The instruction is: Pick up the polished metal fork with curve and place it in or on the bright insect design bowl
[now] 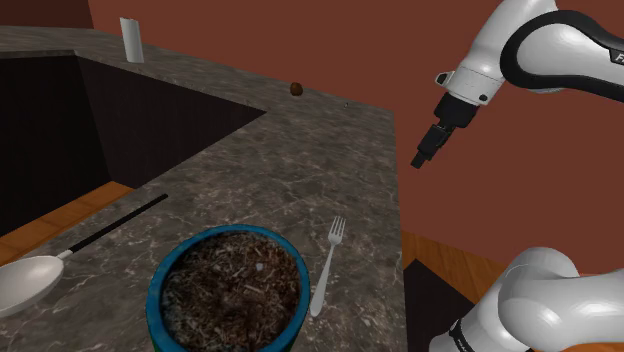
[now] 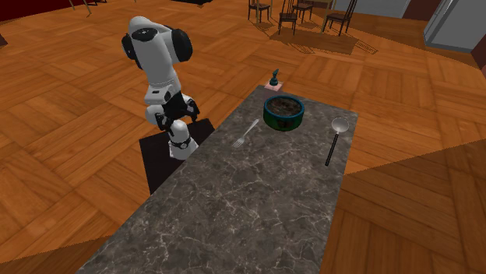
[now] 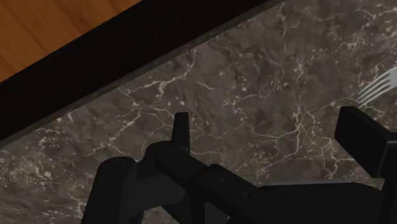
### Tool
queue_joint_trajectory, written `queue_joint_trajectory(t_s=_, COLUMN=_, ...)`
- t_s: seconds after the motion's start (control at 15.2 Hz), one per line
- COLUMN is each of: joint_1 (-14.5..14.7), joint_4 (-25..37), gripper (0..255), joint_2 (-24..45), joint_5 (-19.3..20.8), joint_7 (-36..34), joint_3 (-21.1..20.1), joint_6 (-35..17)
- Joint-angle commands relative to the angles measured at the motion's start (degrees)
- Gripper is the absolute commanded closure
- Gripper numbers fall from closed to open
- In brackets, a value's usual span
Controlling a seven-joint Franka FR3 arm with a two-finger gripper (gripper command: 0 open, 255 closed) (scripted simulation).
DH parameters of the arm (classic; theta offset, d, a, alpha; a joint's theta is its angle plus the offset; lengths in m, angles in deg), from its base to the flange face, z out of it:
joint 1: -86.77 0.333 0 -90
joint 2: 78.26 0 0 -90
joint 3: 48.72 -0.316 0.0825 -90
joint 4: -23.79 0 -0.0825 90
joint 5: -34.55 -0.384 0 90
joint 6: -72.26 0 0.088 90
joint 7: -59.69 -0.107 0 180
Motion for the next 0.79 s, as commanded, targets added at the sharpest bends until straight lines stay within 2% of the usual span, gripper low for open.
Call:
queue_joint_trajectory(t_s=0.0, joint_1=0.00, joint_4=0.00, gripper=0, joint_2=0.00, joint_5=0.00, joint_7=0.00, joint_3=0.00, joint_6=0.00)
queue_joint_trajectory(t_s=0.4, joint_1=-3.46, joint_4=-6.66, gripper=0, joint_2=-5.51, joint_5=-6.85, joint_7=-23.17, joint_3=-12.19, joint_6=-1.78)
queue_joint_trajectory(t_s=0.73, joint_1=-6.26, joint_4=-7.81, gripper=0, joint_2=-5.35, joint_5=-13.47, joint_7=-42.69, joint_3=-23.39, joint_6=-3.90)
